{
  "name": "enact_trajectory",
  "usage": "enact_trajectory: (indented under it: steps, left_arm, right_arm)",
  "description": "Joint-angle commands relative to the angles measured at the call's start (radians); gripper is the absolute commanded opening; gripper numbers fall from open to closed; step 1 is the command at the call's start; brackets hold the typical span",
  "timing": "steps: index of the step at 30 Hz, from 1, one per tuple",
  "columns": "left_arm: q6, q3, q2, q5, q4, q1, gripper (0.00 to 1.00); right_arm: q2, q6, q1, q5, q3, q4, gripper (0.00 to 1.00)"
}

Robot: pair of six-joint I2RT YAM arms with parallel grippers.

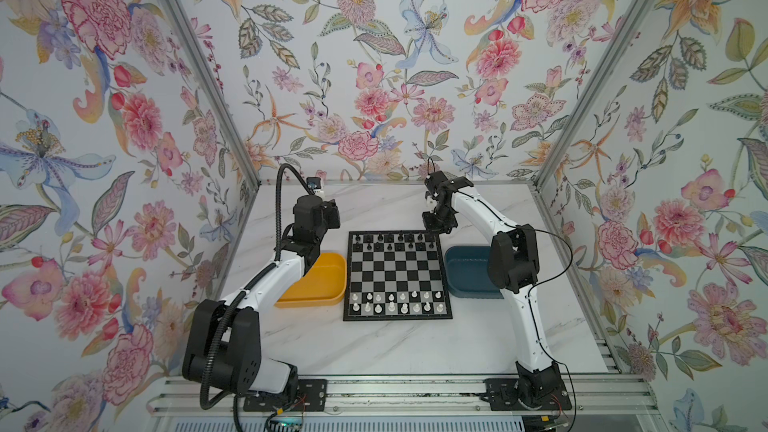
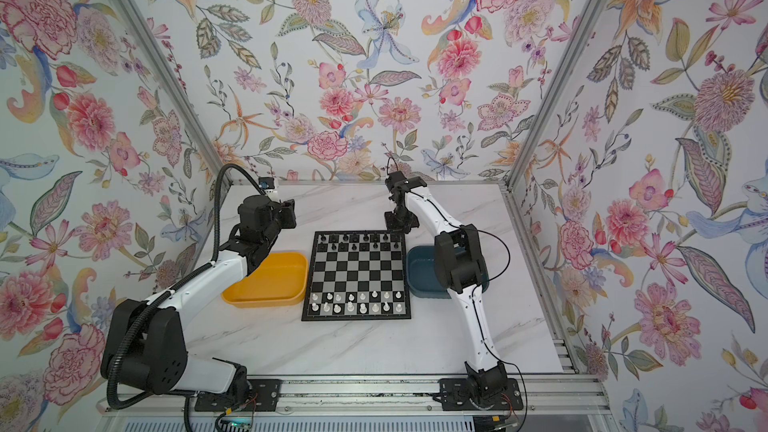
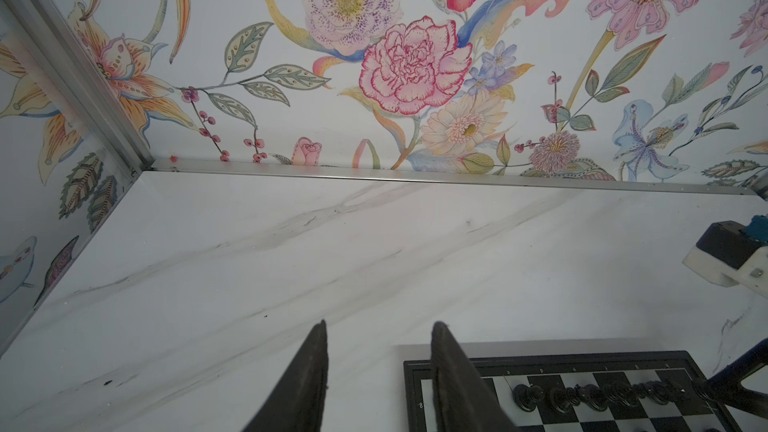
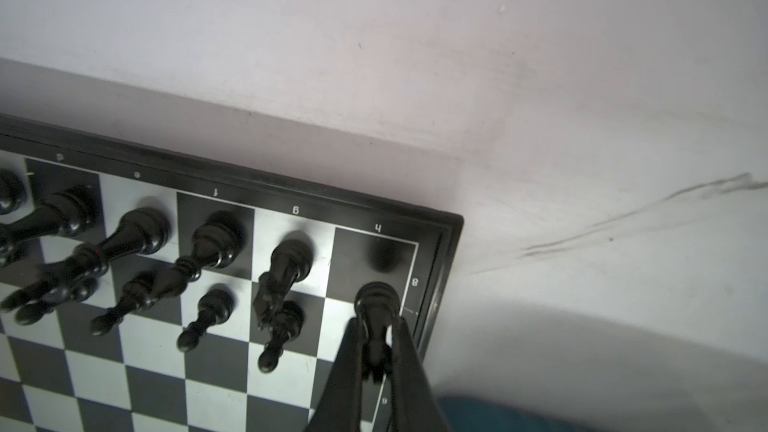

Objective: Set up the chess pieces on the board
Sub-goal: 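Lower the black piece onto the far-row corner square and open the right gripper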

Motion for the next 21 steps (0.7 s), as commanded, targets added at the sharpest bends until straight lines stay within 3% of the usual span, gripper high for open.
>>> enact_trajectory:
  steps: [1, 21]
  left_arm:
    - [0.014, 0.000, 0.007, -0.025, -0.004, 0.012, 0.42]
    - [0.018, -0.002, 0.005, -0.031, -0.007, 0.013, 0.42]
  right_arm:
    - [0.022, -0.013, 0.001, -0.014, 0.031, -0.029, 0.08]
    - [0.072, -0.013, 0.001, -0.029, 0.066, -0.040, 0.08]
